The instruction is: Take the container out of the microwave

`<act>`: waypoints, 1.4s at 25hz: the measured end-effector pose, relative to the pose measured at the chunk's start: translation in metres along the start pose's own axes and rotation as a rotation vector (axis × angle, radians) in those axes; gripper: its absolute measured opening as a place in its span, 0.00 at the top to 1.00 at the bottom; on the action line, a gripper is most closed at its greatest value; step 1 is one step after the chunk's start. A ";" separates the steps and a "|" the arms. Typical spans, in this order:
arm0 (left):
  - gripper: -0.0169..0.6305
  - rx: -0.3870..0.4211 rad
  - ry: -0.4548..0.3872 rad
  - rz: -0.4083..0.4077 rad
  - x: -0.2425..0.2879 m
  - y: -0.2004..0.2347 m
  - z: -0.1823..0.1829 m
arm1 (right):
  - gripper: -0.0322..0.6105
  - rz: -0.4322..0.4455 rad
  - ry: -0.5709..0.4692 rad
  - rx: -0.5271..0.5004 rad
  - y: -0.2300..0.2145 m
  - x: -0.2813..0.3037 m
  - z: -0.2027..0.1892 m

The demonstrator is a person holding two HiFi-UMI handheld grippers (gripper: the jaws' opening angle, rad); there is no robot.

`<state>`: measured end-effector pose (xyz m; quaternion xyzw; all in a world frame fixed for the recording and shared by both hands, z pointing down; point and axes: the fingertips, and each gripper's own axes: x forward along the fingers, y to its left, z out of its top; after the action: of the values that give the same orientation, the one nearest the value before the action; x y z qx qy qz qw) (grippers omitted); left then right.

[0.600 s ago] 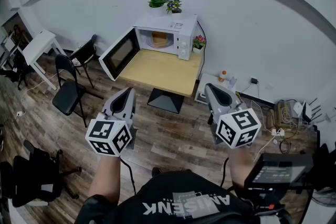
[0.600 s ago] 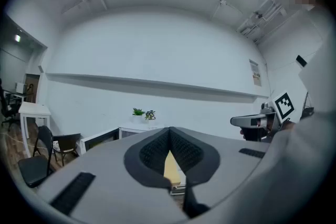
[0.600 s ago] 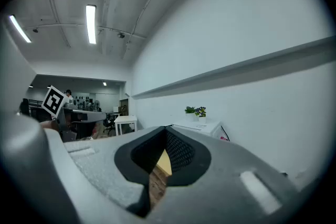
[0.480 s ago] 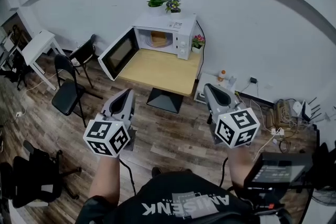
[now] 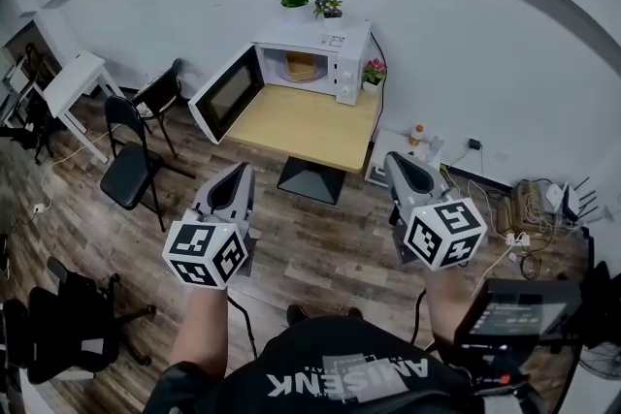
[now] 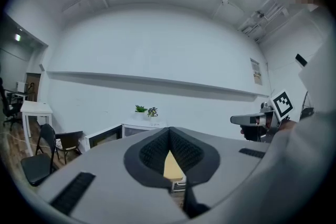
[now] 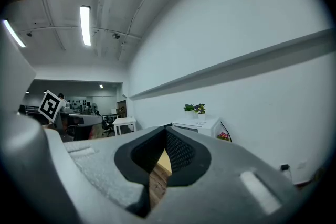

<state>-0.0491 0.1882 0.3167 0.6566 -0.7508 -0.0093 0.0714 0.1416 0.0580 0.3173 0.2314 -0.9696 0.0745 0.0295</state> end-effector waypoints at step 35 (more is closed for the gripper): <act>0.97 0.011 0.015 -0.042 0.085 0.109 -0.005 | 0.94 -0.006 0.003 -0.024 0.003 0.136 0.002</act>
<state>-0.1671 0.1196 0.3419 0.6728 -0.7362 -0.0018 0.0730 0.0192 0.0005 0.3273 0.2340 -0.9696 0.0631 0.0342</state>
